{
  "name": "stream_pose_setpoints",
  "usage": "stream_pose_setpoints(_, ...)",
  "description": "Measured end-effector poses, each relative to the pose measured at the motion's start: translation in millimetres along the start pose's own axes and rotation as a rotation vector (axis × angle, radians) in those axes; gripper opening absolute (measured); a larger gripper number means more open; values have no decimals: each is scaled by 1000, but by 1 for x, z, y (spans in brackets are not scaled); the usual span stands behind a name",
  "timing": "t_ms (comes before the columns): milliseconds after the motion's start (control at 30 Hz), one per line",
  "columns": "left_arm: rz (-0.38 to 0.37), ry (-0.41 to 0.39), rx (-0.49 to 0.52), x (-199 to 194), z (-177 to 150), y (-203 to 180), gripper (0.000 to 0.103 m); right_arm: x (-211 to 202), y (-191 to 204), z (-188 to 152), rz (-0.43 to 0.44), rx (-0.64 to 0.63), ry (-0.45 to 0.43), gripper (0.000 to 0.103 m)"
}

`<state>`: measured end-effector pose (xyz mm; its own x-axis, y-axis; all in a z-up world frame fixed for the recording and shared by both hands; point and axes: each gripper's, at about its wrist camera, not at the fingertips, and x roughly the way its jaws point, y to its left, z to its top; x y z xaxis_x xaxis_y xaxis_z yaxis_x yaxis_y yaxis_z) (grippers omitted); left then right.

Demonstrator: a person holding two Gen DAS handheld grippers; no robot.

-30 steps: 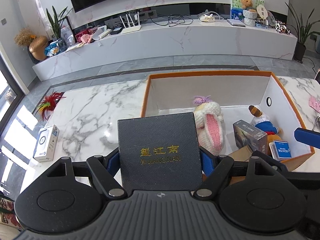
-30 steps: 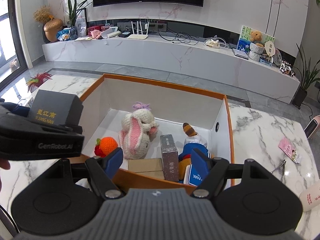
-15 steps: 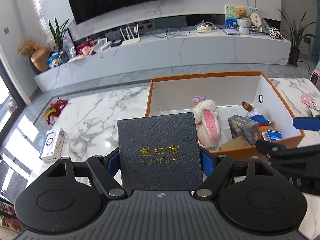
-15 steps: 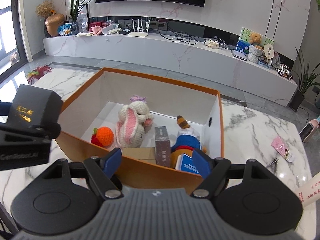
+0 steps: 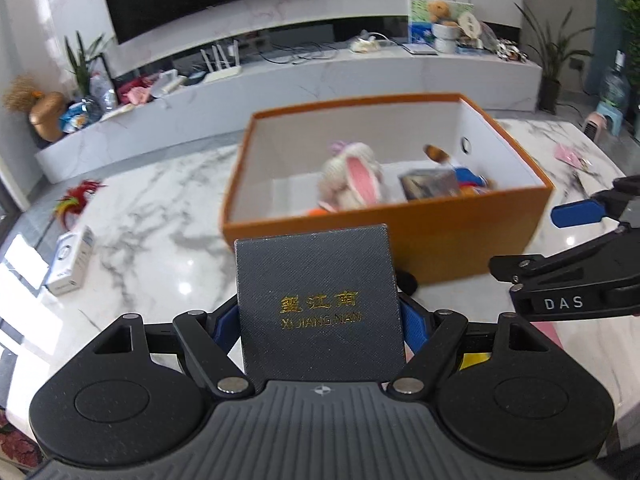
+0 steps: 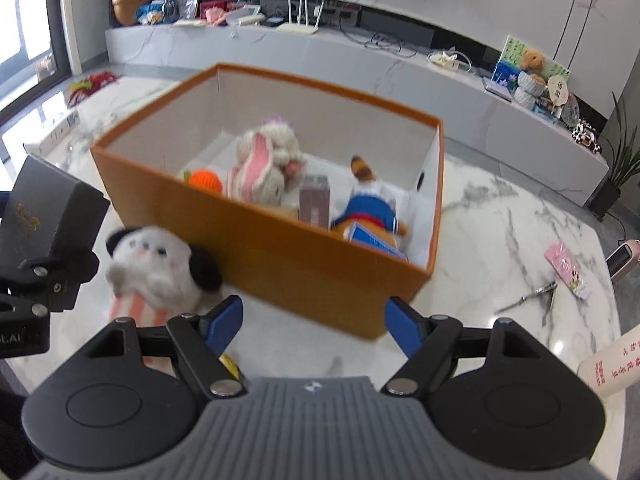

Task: Organize objects
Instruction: 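Withdraw both tools from the box, left tool still holding the book, then tilt the left tool over the box rim and release the book inside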

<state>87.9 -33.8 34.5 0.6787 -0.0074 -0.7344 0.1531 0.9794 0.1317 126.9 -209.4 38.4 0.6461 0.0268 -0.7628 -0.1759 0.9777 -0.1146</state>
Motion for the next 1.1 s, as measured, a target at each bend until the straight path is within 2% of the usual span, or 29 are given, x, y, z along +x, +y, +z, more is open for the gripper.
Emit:
stream_pose_setpoints(100,4,-2,22,4,-6,-9,91,4,-5,-7,5,6,14,79)
stream_pose_setpoints(233,-10,19,37,12,-9,-17,91,9,-9,-11,12,17,16,87)
stream_pose_setpoints(633,15,72,11,37,-14,-15,91,16,-15,-17,33,15,35,88)
stream_pose_setpoints(833,50,58,15,44,-14,-16,91,14,-18,-20,38,20,33,89)
stream_pose_setpoints(1100,41,46,8,46,-13,-17,92,16,-20,-22,40,21,41,89)
